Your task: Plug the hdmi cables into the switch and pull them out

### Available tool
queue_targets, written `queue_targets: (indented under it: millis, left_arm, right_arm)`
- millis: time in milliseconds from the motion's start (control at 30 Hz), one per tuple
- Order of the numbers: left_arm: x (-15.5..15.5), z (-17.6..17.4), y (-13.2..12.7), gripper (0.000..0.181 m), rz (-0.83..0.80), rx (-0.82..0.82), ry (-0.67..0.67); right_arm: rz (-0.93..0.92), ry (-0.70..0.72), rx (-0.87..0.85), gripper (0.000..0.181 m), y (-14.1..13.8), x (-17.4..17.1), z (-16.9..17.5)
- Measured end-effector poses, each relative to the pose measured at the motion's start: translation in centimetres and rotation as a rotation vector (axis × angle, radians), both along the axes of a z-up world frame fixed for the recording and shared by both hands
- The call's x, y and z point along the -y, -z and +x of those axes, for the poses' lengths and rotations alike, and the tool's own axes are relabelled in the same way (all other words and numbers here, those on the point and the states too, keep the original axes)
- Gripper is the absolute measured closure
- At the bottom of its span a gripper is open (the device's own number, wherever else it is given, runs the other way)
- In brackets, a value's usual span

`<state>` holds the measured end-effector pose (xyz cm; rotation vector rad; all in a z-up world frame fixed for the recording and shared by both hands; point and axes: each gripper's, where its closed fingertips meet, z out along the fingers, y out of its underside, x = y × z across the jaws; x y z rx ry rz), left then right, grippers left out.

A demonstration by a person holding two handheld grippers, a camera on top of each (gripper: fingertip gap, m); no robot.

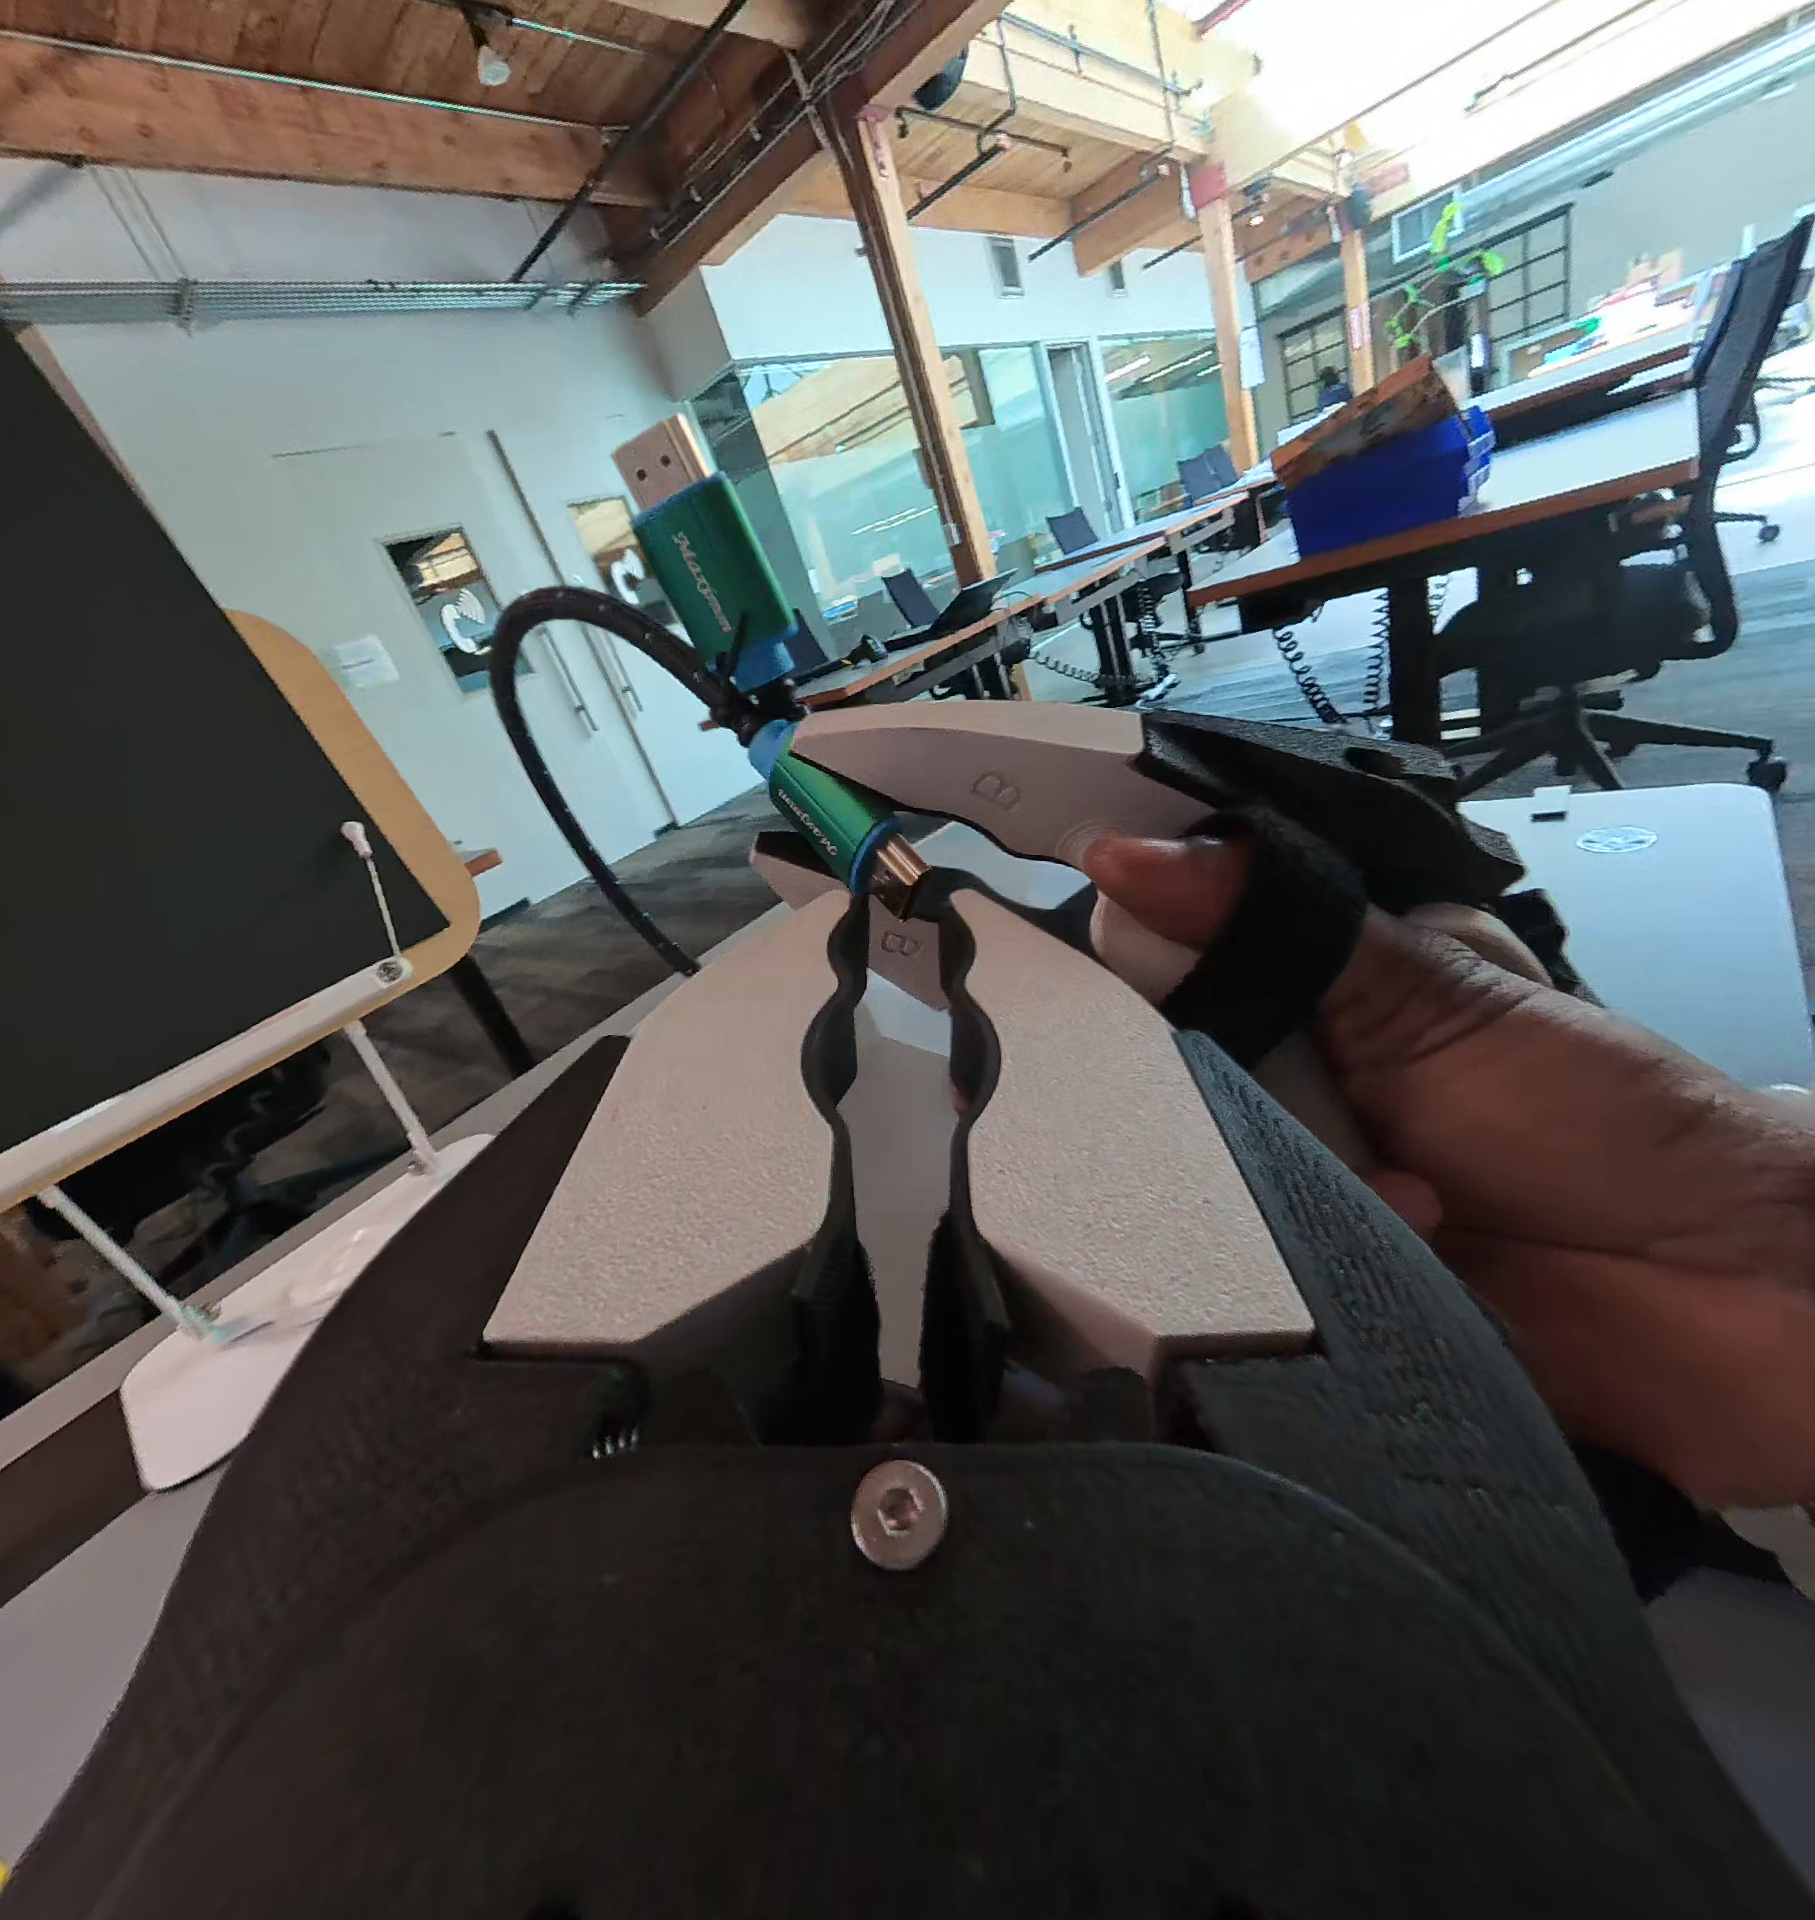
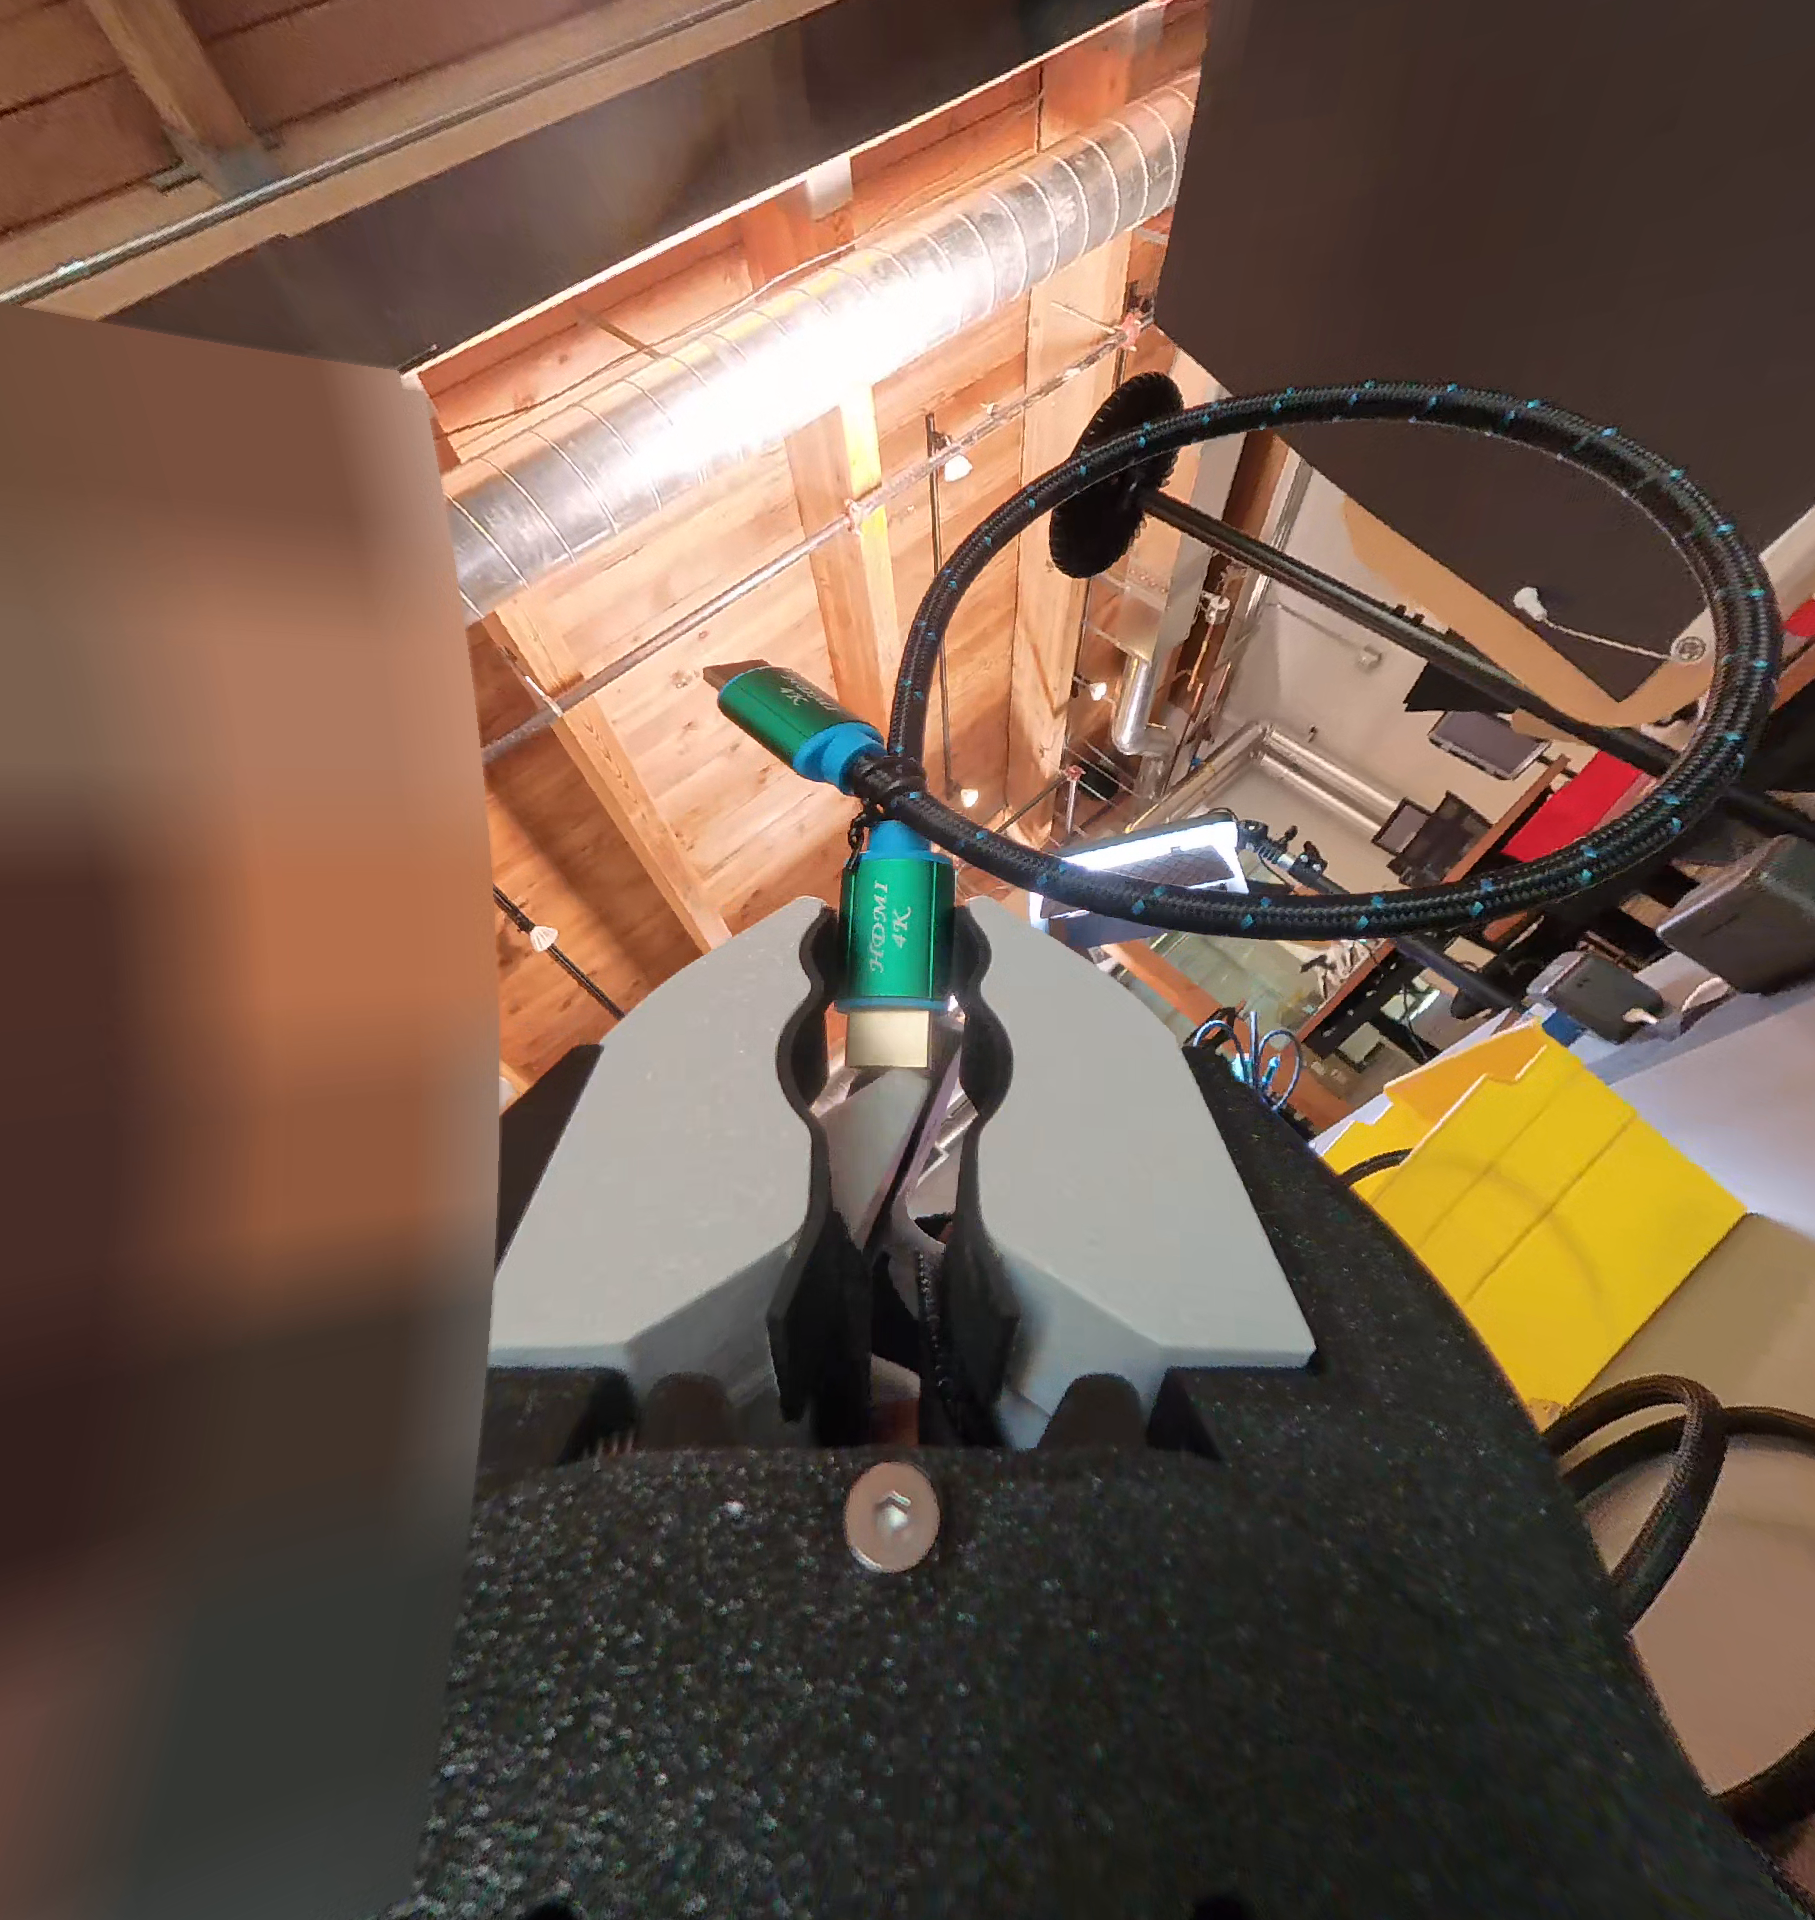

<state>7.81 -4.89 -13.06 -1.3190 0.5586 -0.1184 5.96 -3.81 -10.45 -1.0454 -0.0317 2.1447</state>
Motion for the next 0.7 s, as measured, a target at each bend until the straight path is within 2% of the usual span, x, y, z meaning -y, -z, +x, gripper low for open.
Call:
queue_targets:
  millis: [67,267,367,467,567,700]
  left_arm:
    - [0.2,-0.3,-0.2,0.175,0.027,0.002,-0.017]
    - [0.7,-1.0,-1.1,0.176,0.108,0.019,-0.071]
    - [1.1,-1.0,-1.7,0.172,0.166,-0.005,-0.094]
    - [1.0,-1.3,-1.7,0.176,0.158,0.020,-0.093]
    - [1.3,-1.7,-2.0,0.177,0.092,0.203,0.022]
    - [2.0,-2.8,-3.4,0.177,-0.126,0.727,0.379]
  right_arm:
    - [0.022,0.020,0.015,0.160,-0.2,0.2,-0.2]
    - [0.107,0.150,0.070,0.160,-0.9,0.6,-0.4]
    - [0.080,0.150,0.059,0.160,-0.8,0.5,-0.6]
    - [0.060,0.128,0.051,0.160,-0.6,0.5,-0.7]
    - [0.101,0.130,0.086,0.160,-0.8,0.8,-0.9]
    - [0.306,0.133,0.232,0.162,-1.6,2.0,-1.6]
